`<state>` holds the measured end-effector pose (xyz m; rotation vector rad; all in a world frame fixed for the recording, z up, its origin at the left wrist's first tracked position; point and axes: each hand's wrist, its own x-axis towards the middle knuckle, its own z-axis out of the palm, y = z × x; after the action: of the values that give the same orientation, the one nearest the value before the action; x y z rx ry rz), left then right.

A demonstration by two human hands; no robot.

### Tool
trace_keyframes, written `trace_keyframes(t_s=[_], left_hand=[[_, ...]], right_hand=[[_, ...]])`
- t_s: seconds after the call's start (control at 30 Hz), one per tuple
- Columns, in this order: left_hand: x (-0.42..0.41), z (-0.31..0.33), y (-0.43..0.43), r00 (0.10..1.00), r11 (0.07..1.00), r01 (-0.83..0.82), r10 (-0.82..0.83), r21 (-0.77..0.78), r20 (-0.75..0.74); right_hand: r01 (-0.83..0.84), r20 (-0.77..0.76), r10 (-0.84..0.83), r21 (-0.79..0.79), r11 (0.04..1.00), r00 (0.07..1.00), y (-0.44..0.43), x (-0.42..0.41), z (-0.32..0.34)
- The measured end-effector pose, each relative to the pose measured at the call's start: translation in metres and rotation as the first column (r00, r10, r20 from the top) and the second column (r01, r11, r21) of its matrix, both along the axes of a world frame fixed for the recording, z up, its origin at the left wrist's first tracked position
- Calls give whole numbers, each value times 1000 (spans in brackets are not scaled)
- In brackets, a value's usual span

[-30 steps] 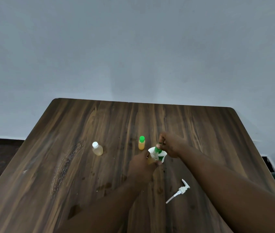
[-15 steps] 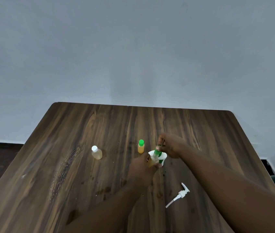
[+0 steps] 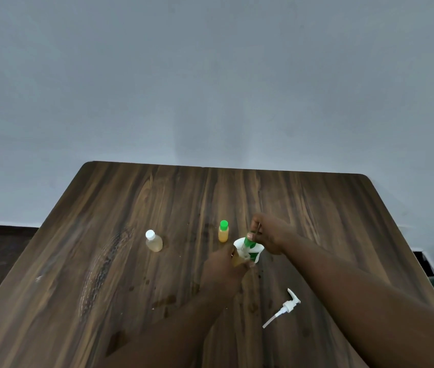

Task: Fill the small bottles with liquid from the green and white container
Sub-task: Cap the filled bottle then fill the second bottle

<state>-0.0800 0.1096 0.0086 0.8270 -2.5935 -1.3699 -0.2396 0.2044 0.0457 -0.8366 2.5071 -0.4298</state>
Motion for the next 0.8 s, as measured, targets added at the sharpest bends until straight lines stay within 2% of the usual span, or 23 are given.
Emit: trace_keyframes(t_s=[0.8], left_hand=[[-3,1,-1,1000,1000,9,-9,13,-16]], right_hand=[[21,-27,-21,15,1000,999,-2,-1,7]])
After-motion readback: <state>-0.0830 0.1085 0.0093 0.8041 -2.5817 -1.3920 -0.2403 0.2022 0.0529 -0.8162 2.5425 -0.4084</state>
